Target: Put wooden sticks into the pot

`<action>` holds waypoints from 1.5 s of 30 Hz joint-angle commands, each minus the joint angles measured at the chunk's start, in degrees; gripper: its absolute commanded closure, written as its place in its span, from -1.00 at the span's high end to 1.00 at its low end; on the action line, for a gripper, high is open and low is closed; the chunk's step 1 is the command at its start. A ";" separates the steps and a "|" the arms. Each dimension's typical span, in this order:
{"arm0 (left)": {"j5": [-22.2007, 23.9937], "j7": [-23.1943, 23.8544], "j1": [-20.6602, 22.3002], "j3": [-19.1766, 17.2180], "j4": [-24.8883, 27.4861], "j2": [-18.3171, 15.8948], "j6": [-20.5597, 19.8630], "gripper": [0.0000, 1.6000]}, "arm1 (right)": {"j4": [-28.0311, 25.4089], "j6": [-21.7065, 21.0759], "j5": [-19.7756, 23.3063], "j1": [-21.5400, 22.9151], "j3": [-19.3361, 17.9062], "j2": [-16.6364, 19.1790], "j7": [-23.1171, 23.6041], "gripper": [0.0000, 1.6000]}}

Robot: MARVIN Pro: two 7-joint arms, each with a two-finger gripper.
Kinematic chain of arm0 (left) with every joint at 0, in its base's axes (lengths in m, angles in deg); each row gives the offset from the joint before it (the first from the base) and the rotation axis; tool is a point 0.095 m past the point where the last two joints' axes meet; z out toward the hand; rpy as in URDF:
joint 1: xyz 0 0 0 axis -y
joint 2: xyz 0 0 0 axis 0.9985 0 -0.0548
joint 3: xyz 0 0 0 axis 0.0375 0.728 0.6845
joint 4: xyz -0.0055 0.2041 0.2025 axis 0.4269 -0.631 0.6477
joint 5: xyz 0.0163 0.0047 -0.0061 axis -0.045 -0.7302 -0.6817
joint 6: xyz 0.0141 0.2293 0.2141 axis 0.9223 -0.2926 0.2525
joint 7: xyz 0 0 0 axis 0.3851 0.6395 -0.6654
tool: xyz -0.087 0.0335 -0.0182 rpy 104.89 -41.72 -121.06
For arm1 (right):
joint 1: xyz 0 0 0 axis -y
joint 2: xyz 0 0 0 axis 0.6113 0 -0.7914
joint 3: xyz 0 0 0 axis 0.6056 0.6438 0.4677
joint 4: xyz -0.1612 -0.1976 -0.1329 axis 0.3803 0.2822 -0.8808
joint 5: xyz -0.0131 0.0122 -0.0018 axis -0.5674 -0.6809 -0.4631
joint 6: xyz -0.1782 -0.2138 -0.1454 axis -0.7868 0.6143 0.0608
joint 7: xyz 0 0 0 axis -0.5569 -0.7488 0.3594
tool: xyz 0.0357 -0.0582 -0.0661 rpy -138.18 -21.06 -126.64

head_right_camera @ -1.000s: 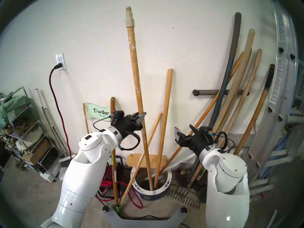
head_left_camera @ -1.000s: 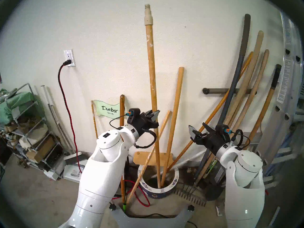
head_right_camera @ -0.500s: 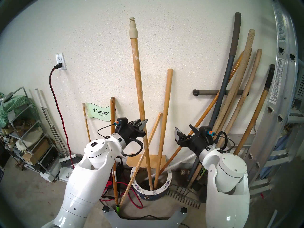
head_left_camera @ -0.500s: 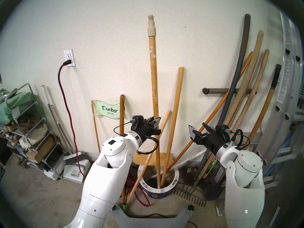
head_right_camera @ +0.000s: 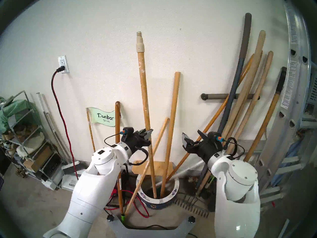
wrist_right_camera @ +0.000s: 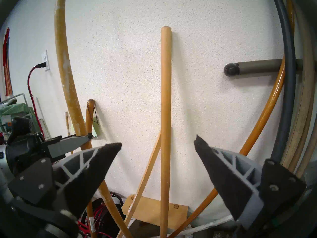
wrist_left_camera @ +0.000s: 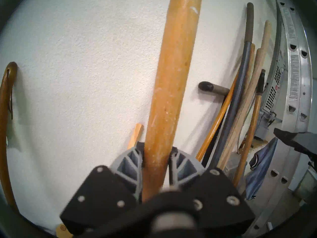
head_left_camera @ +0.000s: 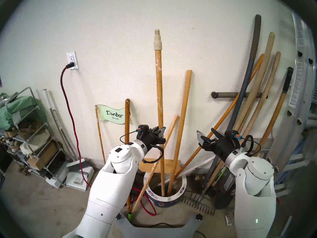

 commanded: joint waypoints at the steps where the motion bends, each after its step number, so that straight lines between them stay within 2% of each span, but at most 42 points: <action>1: -0.07 0.81 2.67 0.23 -2.64 0.52 1.72 -1.00 | -0.06 -0.15 -0.08 0.01 -0.01 0.15 0.04 1.00; 8: -0.21 0.93 4.18 0.34 -6.32 1.04 2.41 -1.00 | -0.06 -0.14 -0.08 0.01 -0.01 0.15 0.04 1.00; 17: -0.90 0.91 9.92 0.41 -15.50 1.50 3.35 -1.00 | -0.05 -0.12 -0.07 0.01 -0.01 0.14 0.04 1.00; 26: -1.18 1.71 13.77 1.06 -23.13 2.62 5.87 -1.00 | -0.06 -0.14 -0.08 0.01 -0.01 0.15 0.04 1.00; 32: -1.53 2.13 18.21 0.95 -30.07 3.28 7.70 -1.00 | -0.05 -0.13 -0.08 0.01 -0.01 0.14 0.04 1.00; 36: -1.63 1.92 19.80 0.73 -32.08 3.41 7.57 -1.00 | -0.05 -0.13 -0.08 0.01 -0.01 0.14 0.04 1.00; 39: -1.37 2.52 22.48 0.46 -36.37 3.85 8.73 -1.00 | -0.05 -0.13 -0.08 0.01 -0.01 0.14 0.04 1.00; 45: -1.84 2.61 26.41 0.53 -41.73 4.44 9.49 -1.00 | -0.05 -0.12 -0.07 0.01 -0.01 0.14 0.04 1.00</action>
